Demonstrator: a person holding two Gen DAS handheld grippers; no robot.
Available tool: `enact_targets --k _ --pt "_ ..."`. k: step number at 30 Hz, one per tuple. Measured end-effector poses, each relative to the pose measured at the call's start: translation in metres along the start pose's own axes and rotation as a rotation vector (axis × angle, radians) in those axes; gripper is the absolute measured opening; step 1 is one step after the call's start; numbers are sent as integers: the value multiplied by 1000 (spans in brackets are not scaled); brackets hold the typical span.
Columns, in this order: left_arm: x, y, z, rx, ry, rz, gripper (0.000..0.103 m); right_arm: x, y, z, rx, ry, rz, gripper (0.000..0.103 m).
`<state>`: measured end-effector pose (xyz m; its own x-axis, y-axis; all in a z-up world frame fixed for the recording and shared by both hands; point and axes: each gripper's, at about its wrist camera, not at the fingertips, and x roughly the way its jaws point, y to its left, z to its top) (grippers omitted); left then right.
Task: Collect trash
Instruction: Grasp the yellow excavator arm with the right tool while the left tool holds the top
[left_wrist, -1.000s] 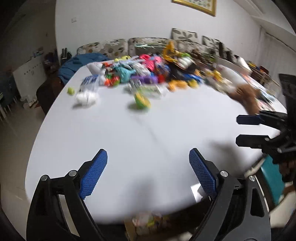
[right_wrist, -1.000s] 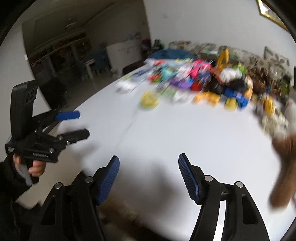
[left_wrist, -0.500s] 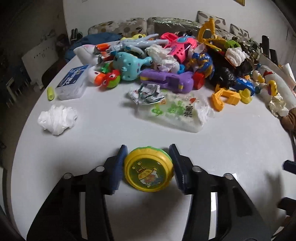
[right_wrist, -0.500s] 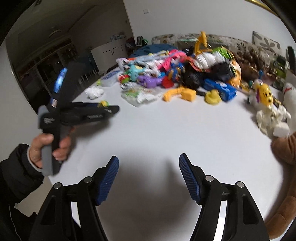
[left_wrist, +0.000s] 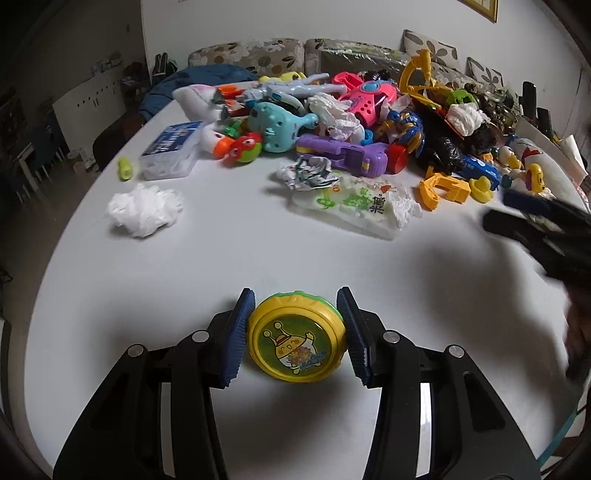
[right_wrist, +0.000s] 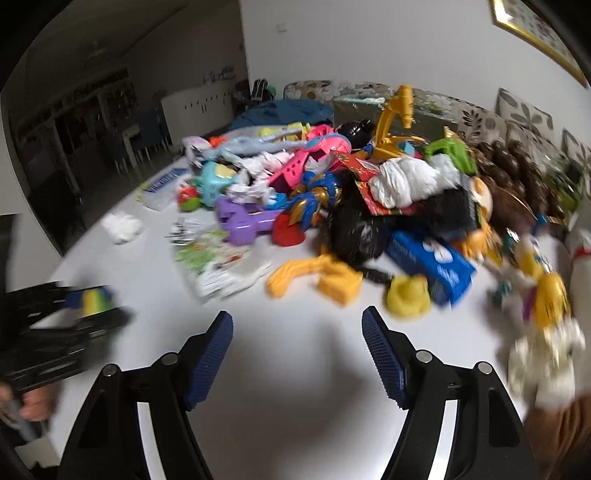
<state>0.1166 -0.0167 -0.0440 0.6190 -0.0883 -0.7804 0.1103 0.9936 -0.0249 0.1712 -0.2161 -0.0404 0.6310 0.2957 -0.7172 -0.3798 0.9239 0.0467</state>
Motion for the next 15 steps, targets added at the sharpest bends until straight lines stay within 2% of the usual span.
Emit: enact_targets --k 6,7,9,10,15 --pt "-10 7 -13 6 3 -14 46 51 -15 23 -39 91 37 73" --pt "-10 7 -14 7 8 -24 46 58 -15 27 -46 108 37 76" --pt "-8 5 -15 8 12 -22 46 65 -13 34 -73 115 22 74" --pt "-8 5 -14 8 13 -24 46 67 -11 37 -81 116 17 67" --pt "-8 10 -15 -8 9 -33 46 51 9 23 -117 132 -15 67"
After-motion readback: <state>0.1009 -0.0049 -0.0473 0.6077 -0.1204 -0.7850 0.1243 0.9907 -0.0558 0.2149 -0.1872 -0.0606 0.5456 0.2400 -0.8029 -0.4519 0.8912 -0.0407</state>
